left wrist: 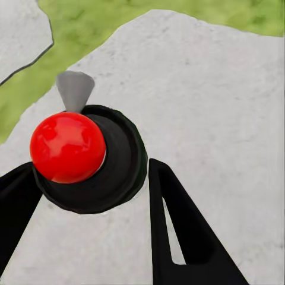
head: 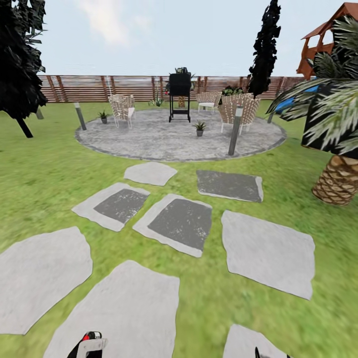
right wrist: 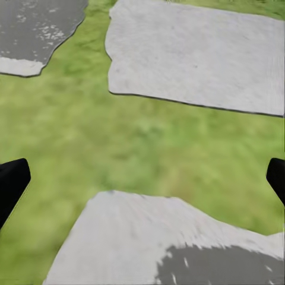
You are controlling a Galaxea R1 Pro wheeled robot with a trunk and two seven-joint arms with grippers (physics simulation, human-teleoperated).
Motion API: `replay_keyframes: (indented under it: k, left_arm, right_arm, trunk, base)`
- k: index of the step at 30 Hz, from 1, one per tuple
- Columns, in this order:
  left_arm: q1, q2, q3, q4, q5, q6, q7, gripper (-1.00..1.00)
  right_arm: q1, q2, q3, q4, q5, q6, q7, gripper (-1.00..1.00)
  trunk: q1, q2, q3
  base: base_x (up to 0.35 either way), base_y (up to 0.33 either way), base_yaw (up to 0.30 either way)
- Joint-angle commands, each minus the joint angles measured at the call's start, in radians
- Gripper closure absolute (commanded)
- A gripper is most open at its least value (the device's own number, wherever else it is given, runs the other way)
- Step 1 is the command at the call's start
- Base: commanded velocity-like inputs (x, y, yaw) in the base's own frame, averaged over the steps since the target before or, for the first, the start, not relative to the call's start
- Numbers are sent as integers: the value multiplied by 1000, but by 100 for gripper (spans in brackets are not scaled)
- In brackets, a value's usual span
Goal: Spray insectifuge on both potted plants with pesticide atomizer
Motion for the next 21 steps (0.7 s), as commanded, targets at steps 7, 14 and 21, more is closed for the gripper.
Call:
replay_keyframes:
  k: [7,14,21]
  left_arm:
    - [0,0,1,1,1,-2,0,100]
    - [-1,0,1,1,1,-3,0,100]
    - [0,0,1,1,1,-3,0,100]
  right_arm:
    - [-1,0,-3,1,2,-3,1,-100]
    - [-1,0,-3,1,2,-3,1,-100]
    - [-1,0,-3,1,2,-3,1,-100]
  trunk:
    - [0,0,-1]
    - [0,0,-1]
    - [0,0,-1]
  base:
    - [339,0,0]
    - [339,0,0]
    - [339,0,0]
